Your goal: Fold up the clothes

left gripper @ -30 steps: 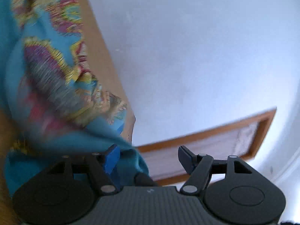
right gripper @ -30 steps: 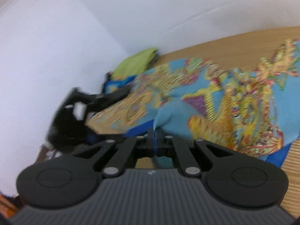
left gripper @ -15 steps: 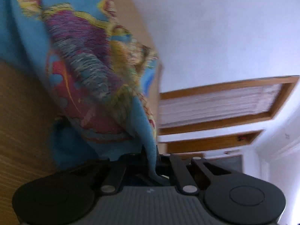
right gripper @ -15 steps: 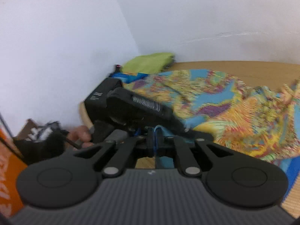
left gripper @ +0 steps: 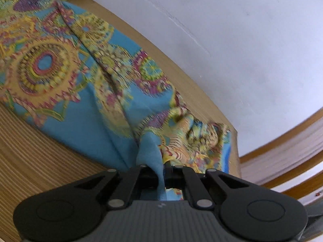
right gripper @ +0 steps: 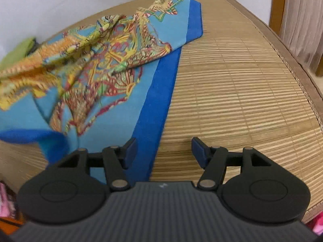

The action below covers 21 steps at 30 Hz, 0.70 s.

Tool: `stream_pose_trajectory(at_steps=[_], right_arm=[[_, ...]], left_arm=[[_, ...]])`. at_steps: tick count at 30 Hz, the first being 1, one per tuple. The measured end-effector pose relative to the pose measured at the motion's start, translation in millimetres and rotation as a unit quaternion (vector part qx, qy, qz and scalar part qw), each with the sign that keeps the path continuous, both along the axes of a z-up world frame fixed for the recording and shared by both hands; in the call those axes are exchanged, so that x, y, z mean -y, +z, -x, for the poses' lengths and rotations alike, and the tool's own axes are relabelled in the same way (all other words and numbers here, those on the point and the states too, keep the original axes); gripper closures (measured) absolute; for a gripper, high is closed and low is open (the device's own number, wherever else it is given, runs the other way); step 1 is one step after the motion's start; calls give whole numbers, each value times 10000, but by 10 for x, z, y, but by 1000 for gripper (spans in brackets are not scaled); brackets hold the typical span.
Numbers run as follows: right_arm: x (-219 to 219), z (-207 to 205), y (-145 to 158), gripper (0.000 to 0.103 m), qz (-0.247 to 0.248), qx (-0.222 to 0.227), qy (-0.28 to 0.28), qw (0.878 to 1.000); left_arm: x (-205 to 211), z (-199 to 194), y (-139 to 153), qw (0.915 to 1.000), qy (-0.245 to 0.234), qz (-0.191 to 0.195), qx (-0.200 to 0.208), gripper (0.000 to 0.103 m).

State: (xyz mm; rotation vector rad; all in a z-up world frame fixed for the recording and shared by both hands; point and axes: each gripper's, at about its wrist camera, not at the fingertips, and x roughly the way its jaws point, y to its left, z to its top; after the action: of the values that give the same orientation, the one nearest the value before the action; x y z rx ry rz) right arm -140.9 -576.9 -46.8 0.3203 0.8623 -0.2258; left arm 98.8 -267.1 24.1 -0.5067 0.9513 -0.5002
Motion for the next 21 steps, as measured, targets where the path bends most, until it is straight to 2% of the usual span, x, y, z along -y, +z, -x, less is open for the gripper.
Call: stream_pose_trajectory(at_steps=[2, 4, 5, 6, 7, 8, 11, 15, 17, 21], right_arm=[[-97, -125, -66, 39, 317, 42, 142, 9994], [-212, -273, -102, 37, 534, 144, 296, 9980], [-263, -328, -102, 42, 555, 183, 411, 9974], [-313, -383, -102, 53, 577, 222, 525, 9967], [-352, -432, -95, 87, 599, 222, 617, 9961], [-376, -471, -76, 99, 619, 171, 678, 9956], [-314, -451, 41, 100, 697, 54, 642, 9955], [349, -59, 420, 100, 1138, -5, -349, 9929], [705, 146, 608, 100, 1409, -68, -899, 9859], [1351, 436, 719, 100, 1990, -638, -1863, 9600]], left_arm=[[-265, 152, 183, 9998, 63, -155, 80, 100], [-319, 107, 213, 9993, 129, -308, 144, 100], [-340, 158, 240, 9993, 116, -332, 138, 100], [-364, 224, 272, 9993, 93, -349, 126, 100], [-388, 290, 304, 9992, 71, -365, 114, 100], [-373, 308, 303, 9991, 30, -406, 98, 100], [-293, 329, 280, 9984, -121, -543, 52, 100], [144, 526, 127, 9933, -938, -622, -276, 99], [369, 628, 48, 9876, -1356, -657, -445, 98], [824, 849, -129, 9694, -2202, -759, -772, 97]])
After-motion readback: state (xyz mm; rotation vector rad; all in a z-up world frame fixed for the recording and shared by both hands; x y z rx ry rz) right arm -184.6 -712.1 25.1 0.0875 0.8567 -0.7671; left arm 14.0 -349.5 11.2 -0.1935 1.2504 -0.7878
